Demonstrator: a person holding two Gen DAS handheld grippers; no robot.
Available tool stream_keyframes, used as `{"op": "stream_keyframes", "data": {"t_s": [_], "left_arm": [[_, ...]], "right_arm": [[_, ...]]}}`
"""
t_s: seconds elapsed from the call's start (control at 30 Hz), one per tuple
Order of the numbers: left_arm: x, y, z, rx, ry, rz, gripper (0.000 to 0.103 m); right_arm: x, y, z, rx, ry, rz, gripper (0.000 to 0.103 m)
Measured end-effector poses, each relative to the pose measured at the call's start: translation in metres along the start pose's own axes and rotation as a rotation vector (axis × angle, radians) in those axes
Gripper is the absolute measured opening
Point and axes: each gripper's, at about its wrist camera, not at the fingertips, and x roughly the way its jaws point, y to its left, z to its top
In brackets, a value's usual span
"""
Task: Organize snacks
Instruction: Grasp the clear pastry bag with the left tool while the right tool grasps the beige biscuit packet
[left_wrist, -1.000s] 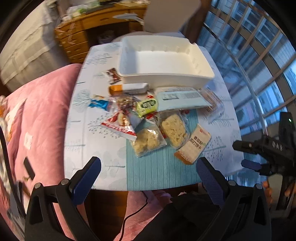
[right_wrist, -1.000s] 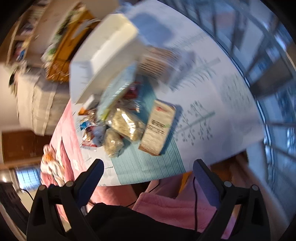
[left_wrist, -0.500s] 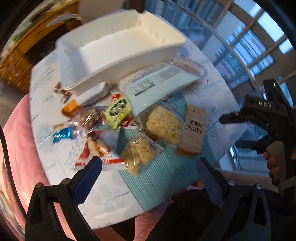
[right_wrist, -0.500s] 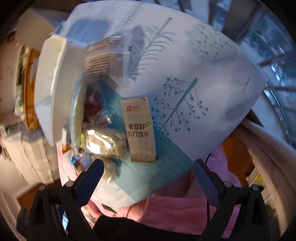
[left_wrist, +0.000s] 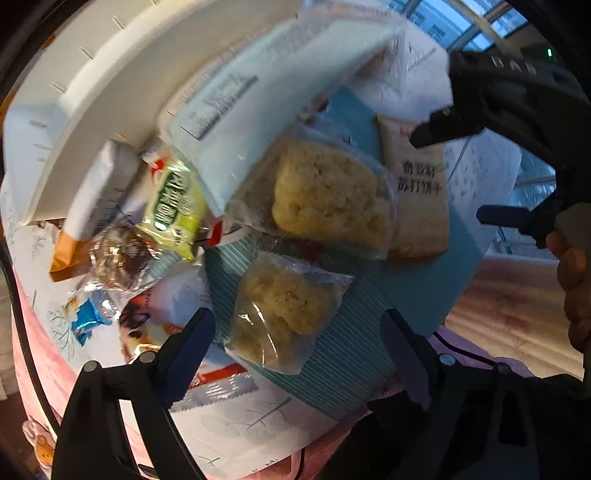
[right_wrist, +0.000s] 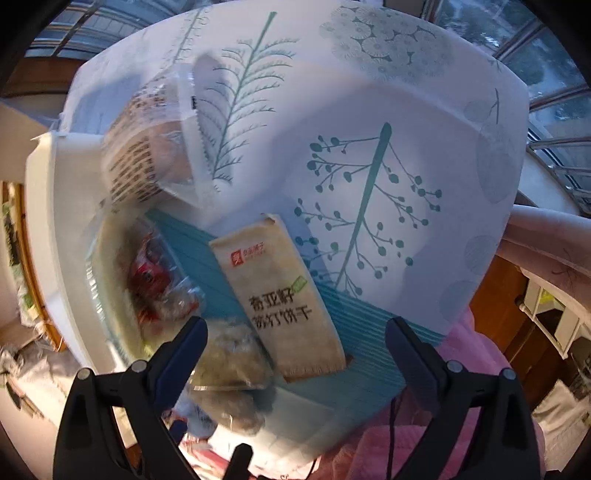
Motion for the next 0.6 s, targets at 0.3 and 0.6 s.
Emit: {"op": "stream_keyframes", "data": {"t_s": [0.3,0.6], "left_arm": [[0.031,-0.003,0.009,-0.015,0.073,-0.018,0.081],[0.047,0.007,0.025,-0.036,0.098,-0.016,0.068]], "right_arm": [[0.027,0.023,0.003,-0.025,-0.034,-0.108,0.097],[0.042,0.069,-0.003,-0.104,-0.067,-0.228,0.085]]}}
